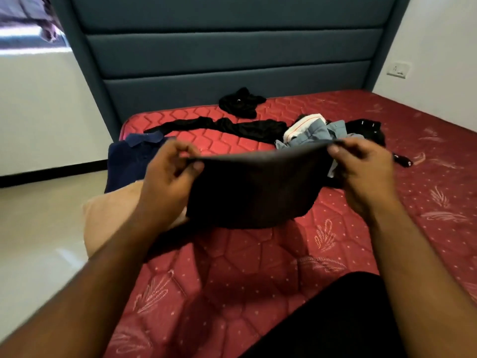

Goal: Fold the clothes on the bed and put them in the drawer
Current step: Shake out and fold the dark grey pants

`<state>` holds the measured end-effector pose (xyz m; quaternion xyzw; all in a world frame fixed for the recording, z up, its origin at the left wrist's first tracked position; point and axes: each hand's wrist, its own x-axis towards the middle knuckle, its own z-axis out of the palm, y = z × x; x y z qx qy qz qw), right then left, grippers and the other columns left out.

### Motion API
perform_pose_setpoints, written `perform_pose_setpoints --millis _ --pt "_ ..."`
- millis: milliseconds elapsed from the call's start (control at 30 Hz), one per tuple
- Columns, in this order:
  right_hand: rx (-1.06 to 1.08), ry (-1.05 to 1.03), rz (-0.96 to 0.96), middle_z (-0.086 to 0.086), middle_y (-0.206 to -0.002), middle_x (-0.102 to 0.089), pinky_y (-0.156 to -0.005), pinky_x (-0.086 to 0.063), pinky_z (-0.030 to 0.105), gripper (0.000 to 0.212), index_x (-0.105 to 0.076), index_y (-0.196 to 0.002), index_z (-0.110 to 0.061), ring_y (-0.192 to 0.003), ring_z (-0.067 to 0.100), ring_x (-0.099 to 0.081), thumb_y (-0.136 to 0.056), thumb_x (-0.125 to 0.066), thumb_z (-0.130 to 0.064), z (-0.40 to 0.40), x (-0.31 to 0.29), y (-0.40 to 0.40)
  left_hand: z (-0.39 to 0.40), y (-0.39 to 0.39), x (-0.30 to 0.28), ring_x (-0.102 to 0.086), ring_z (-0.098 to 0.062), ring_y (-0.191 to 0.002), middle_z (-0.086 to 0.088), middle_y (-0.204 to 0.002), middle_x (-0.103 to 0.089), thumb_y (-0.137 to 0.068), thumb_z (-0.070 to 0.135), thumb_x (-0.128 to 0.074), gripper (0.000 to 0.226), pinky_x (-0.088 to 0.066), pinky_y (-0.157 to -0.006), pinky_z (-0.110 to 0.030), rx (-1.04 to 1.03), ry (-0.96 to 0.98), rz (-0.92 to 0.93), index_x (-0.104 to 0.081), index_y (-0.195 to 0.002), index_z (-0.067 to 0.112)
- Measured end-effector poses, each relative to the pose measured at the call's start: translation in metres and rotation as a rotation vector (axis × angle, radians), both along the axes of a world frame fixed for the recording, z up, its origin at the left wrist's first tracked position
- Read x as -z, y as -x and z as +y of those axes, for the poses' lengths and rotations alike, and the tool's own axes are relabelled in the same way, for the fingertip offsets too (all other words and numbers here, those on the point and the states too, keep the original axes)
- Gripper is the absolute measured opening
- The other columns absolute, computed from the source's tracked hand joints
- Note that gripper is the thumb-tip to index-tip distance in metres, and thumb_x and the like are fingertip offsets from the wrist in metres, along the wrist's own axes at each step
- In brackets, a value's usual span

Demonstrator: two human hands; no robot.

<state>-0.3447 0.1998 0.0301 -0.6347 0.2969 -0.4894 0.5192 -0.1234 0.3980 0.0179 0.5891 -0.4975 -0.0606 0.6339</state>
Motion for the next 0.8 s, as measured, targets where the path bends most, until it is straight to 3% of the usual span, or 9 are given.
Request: perform_pose_setpoints --millis 67,133,200,267,333,433,533,667,800 --pt "-0.052 -0.094 0.068 0.001 -0.062 -0.049 -0.038 -0.034 0.020 0.016 -0.058 -0.082 -0.014 -0.041 0.008 -0.043 -0.093 -0.057 -0.003 -0.028 -0.024 -0.029 -0.029 -0.027 -0.034 -0.052 0.002 -0.062 0.008 -0.070 -0.058 -0.090 -0.011 -0.055 0.023 -0.041 -0.062 -0.012 0.009 -0.158 -0.003 -0.053 -0.093 0.013" --pt "-0.120 -0.189 0.127 0.004 -0.069 -0.053 -0.040 -0.048 0.022 0.019 -0.050 -0.082 -0.013 -0.041 0.010 -0.056 -0.096 -0.052 -0.001 -0.060 -0.048 -0.059 -0.064 -0.061 -0.061 -0.050 -0.009 -0.061 -0.008 -0.067 -0.056 -0.090 -0.006 -0.058 0.021 -0.042 -0.061 -0.022 -0.055 -0.296 -0.054 -0.060 -0.090 0.015" --pt "-0.149 -0.188 0.163 0.009 -0.077 -0.055 -0.048 -0.055 0.027 0.020 -0.047 -0.082 -0.013 -0.045 0.013 -0.064 -0.097 -0.050 0.002 -0.087 -0.081 -0.089 -0.097 -0.090 -0.094 -0.051 -0.012 -0.059 -0.006 -0.065 -0.059 -0.091 -0.001 -0.061 0.020 -0.043 -0.060 -0.024 -0.151 -0.389 -0.039 -0.064 -0.085 0.018" --pt "-0.122 -0.109 0.114 0.011 -0.082 -0.055 -0.048 -0.056 0.028 0.020 -0.048 -0.086 -0.013 -0.045 0.015 -0.064 -0.095 -0.051 0.004 -0.106 -0.129 -0.116 -0.126 -0.110 -0.135 -0.042 -0.001 -0.037 0.002 -0.056 -0.054 -0.094 0.002 -0.058 0.016 -0.035 -0.042 -0.012 -0.231 -0.367 0.094 -0.064 -0.096 0.016" --pt "-0.054 -0.036 0.038 0.009 -0.083 -0.056 -0.049 -0.057 0.029 0.022 -0.048 -0.083 -0.014 -0.046 0.015 -0.063 -0.094 -0.052 0.005 -0.116 -0.170 -0.136 -0.145 -0.119 -0.175 -0.039 0.002 -0.028 0.001 -0.064 -0.050 -0.098 0.003 -0.053 0.018 -0.027 -0.032 -0.008 -0.240 -0.256 0.290 -0.059 -0.100 0.020" --pt "0.000 0.037 -0.065 0.008 -0.079 -0.058 -0.056 -0.059 0.029 0.025 -0.047 -0.077 -0.015 -0.057 0.019 -0.065 -0.094 -0.053 0.002 -0.132 -0.226 -0.159 -0.170 -0.134 -0.229 -0.065 -0.015 -0.059 0.002 -0.082 -0.057 -0.100 0.001 -0.046 0.021 -0.054 -0.049 -0.028 -0.113 -0.064 0.503 -0.052 -0.099 0.020" --pt "-0.014 0.070 -0.182 0.010 -0.082 -0.062 -0.062 -0.060 0.030 0.014 -0.054 -0.084 -0.010 -0.061 0.019 -0.067 -0.095 -0.055 0.000 -0.133 -0.263 -0.162 -0.178 -0.136 -0.267 -0.065 -0.030 -0.085 -0.001 -0.094 -0.057 -0.102 0.002 -0.043 0.016 -0.055 -0.073 -0.045 -0.031 0.030 0.537 -0.050 -0.112 0.013" --pt "-0.007 0.086 -0.295 0.009 -0.080 -0.064 -0.058 -0.058 0.026 0.014 -0.057 -0.084 -0.009 -0.055 0.013 -0.067 -0.095 -0.055 -0.001 -0.109 -0.281 -0.142 -0.166 -0.111 -0.287 -0.068 -0.032 -0.085 -0.006 -0.098 -0.059 -0.105 0.009 -0.038 0.013 -0.058 -0.073 -0.053 0.091 0.119 0.576 -0.050 -0.101 0.015" --pt "-0.007 0.113 -0.185 0.004 -0.071 -0.064 -0.054 -0.053 0.026 0.014 -0.062 -0.083 -0.011 -0.052 0.013 -0.061 -0.091 -0.060 0.000 -0.067 -0.226 -0.083 -0.114 -0.086 -0.224 -0.073 -0.029 -0.084 -0.004 -0.089 -0.067 -0.100 0.010 -0.046 0.023 -0.061 -0.066 -0.043 0.210 0.154 0.595 -0.056 -0.082 0.019"
